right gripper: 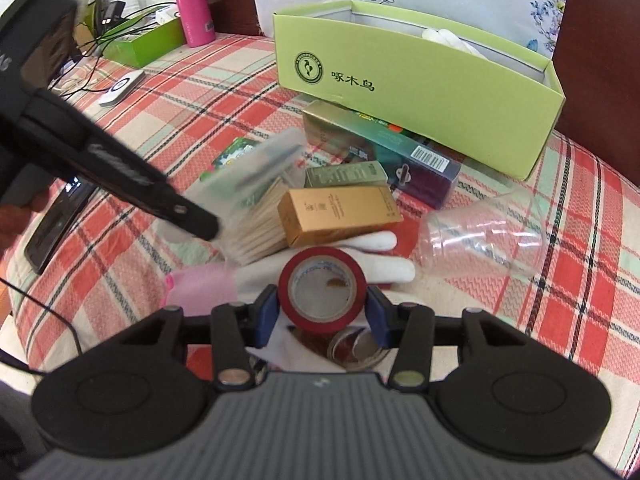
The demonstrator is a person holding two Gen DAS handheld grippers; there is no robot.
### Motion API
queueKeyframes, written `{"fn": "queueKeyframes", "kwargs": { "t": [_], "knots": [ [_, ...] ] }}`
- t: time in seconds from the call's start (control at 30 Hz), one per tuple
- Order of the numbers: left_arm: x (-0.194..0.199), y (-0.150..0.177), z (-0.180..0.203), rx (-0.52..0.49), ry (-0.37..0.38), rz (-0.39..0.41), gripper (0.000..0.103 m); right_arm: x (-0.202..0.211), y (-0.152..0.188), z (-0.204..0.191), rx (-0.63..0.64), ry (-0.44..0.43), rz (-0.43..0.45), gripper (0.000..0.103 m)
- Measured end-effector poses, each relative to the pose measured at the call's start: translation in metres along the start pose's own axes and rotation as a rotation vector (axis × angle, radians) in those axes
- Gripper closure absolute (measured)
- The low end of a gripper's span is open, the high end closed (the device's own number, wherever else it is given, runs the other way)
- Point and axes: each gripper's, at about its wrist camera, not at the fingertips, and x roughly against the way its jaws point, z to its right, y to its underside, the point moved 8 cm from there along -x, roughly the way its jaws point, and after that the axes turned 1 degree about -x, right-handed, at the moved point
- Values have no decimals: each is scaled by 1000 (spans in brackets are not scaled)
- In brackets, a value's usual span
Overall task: Organize objects
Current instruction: 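Grasp the clear tube with the left tool while the right grasps the red tape roll, then carry the clear tube and red tape into the green box and release both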
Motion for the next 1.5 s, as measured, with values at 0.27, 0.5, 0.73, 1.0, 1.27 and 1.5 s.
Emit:
{"fn": "queueKeyframes", "kwargs": {
  "t": [0.27,0.5,0.73,1.0,1.27,1.5],
  "knots": [
    [-3,3,-27,107,-61,13,76,-1,10,1,9,1,-27,57],
    [-12,-13,-24,69,-129,64,45,-1,11,1,16,4,-27,57],
    [-9,-18,-37,113,-133,83,66,-3,11,4,1,8,-30,57],
    [19,-21,-33,104,-83,122,93,3,4,2,4,-10,-5,57],
    [59,-62,27,4,46,275,93,34,-35,20,-35,9,119,57],
    [76,-106,79,-83,143,355,93,58,-84,46,-67,49,250,57]
  ]
}}
